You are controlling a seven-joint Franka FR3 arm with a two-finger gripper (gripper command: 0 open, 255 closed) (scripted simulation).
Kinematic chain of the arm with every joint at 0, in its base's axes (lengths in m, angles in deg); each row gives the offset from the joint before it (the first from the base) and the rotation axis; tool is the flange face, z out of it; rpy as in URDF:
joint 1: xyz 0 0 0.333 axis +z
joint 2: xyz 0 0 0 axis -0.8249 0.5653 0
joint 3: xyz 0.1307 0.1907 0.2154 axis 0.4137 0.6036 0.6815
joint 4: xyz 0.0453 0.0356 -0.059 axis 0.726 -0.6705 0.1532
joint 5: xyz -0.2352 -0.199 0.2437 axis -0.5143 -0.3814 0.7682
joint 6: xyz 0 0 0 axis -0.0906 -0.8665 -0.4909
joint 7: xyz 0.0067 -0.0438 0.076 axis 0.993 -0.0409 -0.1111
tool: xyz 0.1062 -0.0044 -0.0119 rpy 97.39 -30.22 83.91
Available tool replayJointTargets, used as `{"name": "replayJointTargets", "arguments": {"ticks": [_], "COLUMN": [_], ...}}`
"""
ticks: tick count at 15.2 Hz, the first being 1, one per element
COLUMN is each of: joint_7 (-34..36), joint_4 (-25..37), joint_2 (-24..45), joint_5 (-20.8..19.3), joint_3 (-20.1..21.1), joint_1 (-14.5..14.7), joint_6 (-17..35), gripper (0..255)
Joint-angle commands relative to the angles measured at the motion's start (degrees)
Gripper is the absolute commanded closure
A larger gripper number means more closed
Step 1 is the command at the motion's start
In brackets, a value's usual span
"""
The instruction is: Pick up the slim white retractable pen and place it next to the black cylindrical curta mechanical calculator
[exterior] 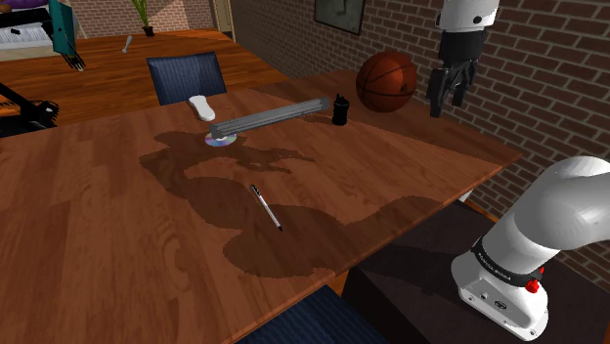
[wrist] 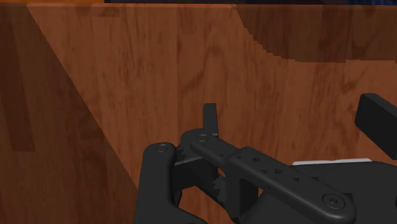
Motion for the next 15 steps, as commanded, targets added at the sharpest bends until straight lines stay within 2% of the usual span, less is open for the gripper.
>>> {"name": "replayJointTargets", "arguments": {"ticks": [1,9,15], "joint_7": [0.0,12.3,21.9], "joint_4": [0.0,0.5,4.1], "joint_2": [0.0,6.6,15.2], "joint_5": [0.0,5.5,6.7], "joint_3": [0.0,11.6,20.2], "joint_1": [0.0,2.8,3.8], "joint_6": [0.0,7.7,13.6], "gripper": [0,0,0]}}
